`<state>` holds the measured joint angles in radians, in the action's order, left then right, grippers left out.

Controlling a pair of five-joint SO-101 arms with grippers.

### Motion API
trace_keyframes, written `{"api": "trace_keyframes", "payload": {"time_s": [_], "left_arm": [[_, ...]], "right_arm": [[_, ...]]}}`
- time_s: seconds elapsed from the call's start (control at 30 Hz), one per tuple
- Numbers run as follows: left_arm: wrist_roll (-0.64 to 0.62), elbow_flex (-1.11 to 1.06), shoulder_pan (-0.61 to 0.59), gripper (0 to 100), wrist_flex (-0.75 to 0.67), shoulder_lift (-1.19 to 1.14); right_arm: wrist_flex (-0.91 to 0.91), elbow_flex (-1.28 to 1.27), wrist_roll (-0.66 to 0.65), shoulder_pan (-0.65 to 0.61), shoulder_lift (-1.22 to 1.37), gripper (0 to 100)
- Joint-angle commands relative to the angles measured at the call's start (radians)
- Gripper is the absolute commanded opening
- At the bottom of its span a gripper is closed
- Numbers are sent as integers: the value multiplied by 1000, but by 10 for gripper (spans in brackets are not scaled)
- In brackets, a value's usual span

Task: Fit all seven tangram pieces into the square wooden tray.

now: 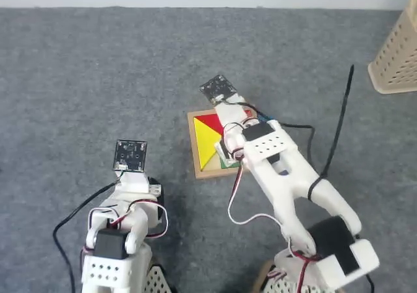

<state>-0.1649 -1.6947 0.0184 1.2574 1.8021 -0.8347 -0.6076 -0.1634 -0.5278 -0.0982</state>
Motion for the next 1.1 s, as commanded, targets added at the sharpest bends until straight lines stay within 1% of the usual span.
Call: {"api": "trace_keyframes", "payload": {"time_s": [0.0,0.13,0.23,0.43,0.53,0.67,0.83,1.0,1.07], "left_arm": [[5,8,0,13,5,15],[5,8,0,13,5,15],[5,8,-2,13,5,15],[5,8,-2,13,5,15],[5,8,-2,13,5,15],[5,8,-2,13,5,15],[5,8,-2,13,5,15],[5,8,-2,13,5,15],[5,8,-2,13,5,15]], "right_arm": [[-19,44,15,-35,-39,184],[-8,52,15,-82,47,184],[19,52,21,-76,93,184],[8,72,160,-70,108,188],[8,72,190,-68,111,188],[5,68,186,-68,107,188],[-68,103,190,-71,102,188],[-67,112,195,-70,101,190],[-64,112,212,-68,101,214]]}}
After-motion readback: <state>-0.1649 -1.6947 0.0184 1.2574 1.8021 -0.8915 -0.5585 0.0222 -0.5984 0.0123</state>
